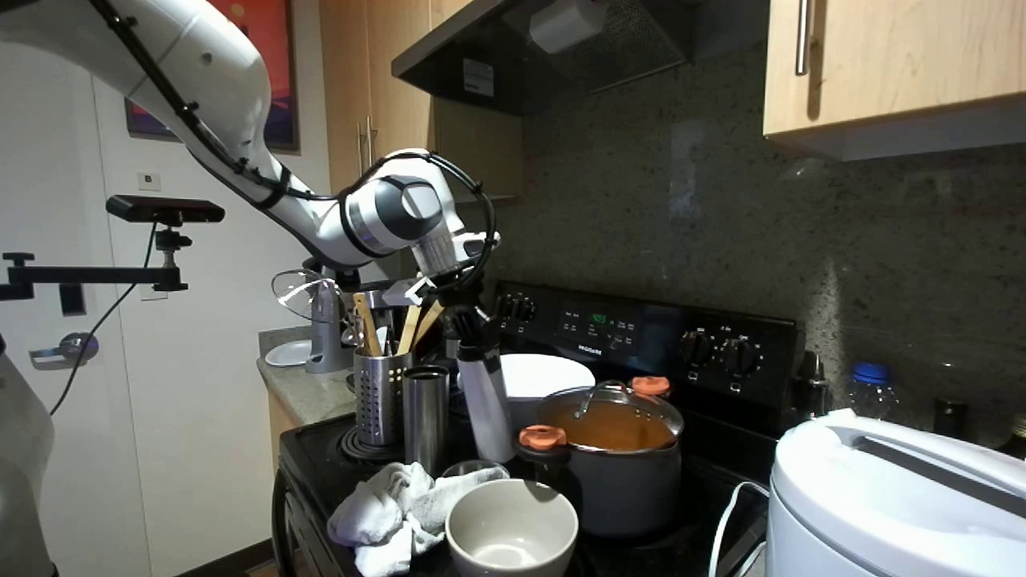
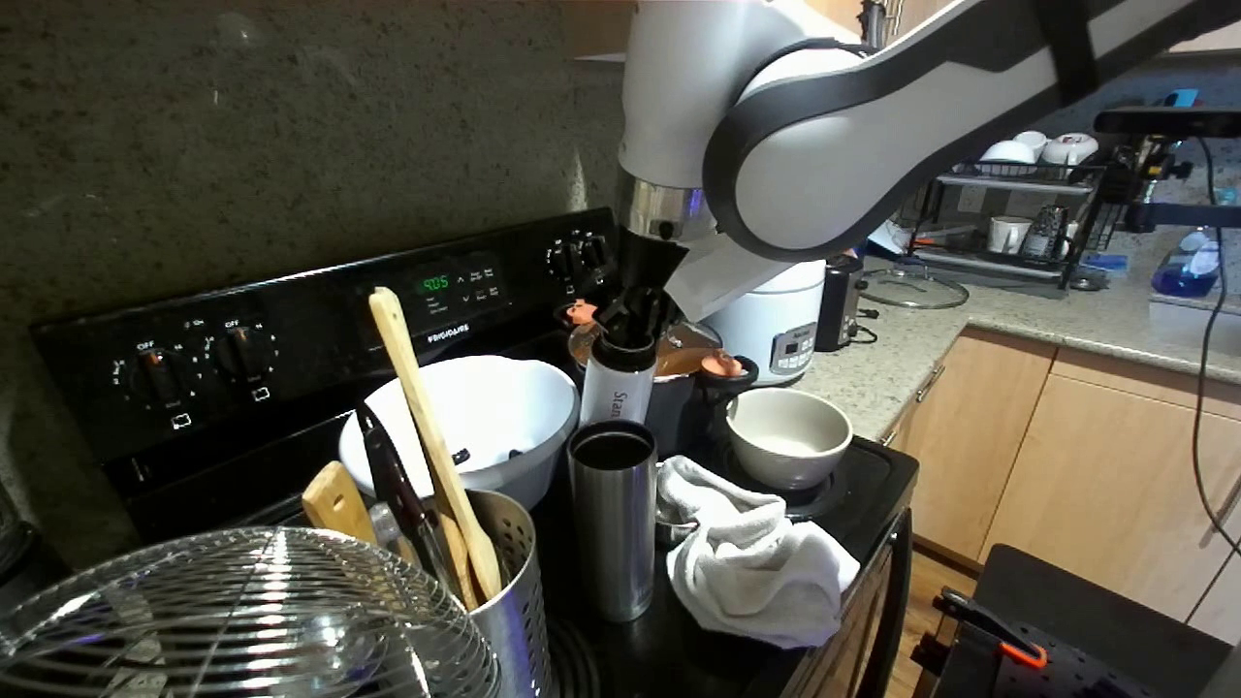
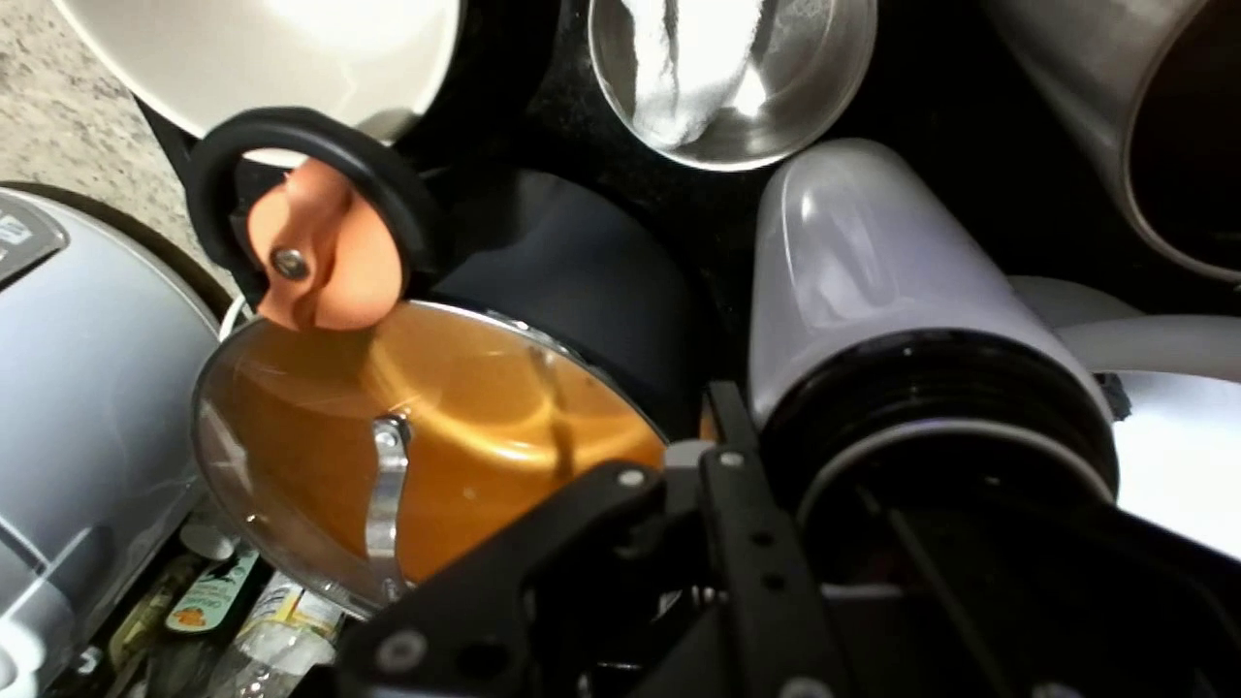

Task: Put the white flask on the table

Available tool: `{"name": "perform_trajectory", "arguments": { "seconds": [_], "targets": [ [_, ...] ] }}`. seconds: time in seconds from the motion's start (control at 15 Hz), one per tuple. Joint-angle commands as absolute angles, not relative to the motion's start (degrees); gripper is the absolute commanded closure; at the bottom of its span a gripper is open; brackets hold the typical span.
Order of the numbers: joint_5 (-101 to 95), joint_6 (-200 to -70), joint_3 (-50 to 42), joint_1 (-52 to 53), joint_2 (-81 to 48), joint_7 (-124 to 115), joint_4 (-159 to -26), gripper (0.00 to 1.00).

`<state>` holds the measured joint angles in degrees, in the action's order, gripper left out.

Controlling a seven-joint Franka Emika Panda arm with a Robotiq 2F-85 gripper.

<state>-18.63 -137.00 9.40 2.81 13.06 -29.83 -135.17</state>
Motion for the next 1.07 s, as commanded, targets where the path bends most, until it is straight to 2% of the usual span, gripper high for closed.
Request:
{"name": "perform_trajectory", "arguments": {
  "seconds": [0.0, 1.0],
  "targets": [
    [-16.46, -134.7, 9.81, 2.53, 14.09, -29.64, -136.06, 0.93],
    [-16.13, -118.3, 11.48, 4.45, 10.25, -28.19, -125.88, 0.93]
  ]
}}
